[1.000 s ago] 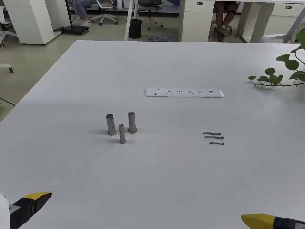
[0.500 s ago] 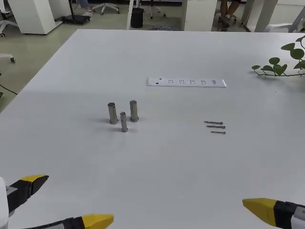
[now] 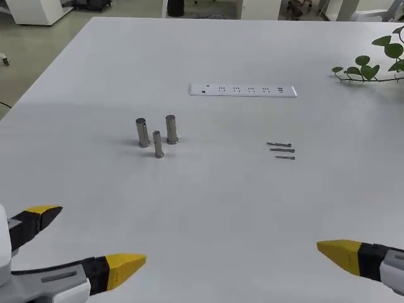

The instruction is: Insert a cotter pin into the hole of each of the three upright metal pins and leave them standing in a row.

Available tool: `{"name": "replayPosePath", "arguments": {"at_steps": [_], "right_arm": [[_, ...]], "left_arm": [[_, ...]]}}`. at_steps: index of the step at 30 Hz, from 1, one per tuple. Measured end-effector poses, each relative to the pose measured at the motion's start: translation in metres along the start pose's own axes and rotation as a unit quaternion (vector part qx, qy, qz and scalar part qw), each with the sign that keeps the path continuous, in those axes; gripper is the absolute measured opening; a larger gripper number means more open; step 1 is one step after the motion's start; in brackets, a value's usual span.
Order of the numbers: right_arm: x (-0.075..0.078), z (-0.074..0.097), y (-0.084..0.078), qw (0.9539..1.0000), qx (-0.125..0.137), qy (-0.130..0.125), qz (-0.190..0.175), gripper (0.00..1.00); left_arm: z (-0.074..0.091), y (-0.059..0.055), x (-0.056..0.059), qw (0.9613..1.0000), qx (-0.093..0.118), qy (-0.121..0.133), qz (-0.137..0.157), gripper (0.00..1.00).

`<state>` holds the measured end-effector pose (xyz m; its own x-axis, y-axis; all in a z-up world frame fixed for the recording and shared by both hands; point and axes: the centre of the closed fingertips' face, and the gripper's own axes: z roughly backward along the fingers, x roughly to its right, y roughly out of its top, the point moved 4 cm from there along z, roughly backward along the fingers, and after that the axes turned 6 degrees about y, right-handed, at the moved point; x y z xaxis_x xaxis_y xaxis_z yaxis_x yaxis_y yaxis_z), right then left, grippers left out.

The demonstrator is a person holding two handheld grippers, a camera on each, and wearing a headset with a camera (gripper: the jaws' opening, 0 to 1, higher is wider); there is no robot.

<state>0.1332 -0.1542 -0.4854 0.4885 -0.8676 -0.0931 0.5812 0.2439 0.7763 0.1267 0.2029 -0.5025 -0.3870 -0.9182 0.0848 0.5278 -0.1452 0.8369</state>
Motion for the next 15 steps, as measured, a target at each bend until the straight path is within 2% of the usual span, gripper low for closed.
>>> {"name": "replayPosePath", "arguments": {"at_steps": [5, 8, 15], "right_arm": [[0.0, -0.002, 0.003, 1.0, 0.005, 0.001, 0.004, 0.94], [0.002, -0.003, 0.005, 0.9999, 0.013, -0.005, -0.004, 0.95], [0.003, -0.005, 0.001, 0.9998, 0.011, -0.014, -0.013, 0.95]], "left_arm": [[-0.011, 0.015, -0.01, 0.9999, 0.011, 0.007, -0.007, 0.92], [-0.021, 0.028, -0.013, 0.9996, 0.021, -0.001, -0.018, 0.89], [-0.048, 0.052, -0.018, 0.9969, 0.025, -0.025, -0.07, 0.83]]}}
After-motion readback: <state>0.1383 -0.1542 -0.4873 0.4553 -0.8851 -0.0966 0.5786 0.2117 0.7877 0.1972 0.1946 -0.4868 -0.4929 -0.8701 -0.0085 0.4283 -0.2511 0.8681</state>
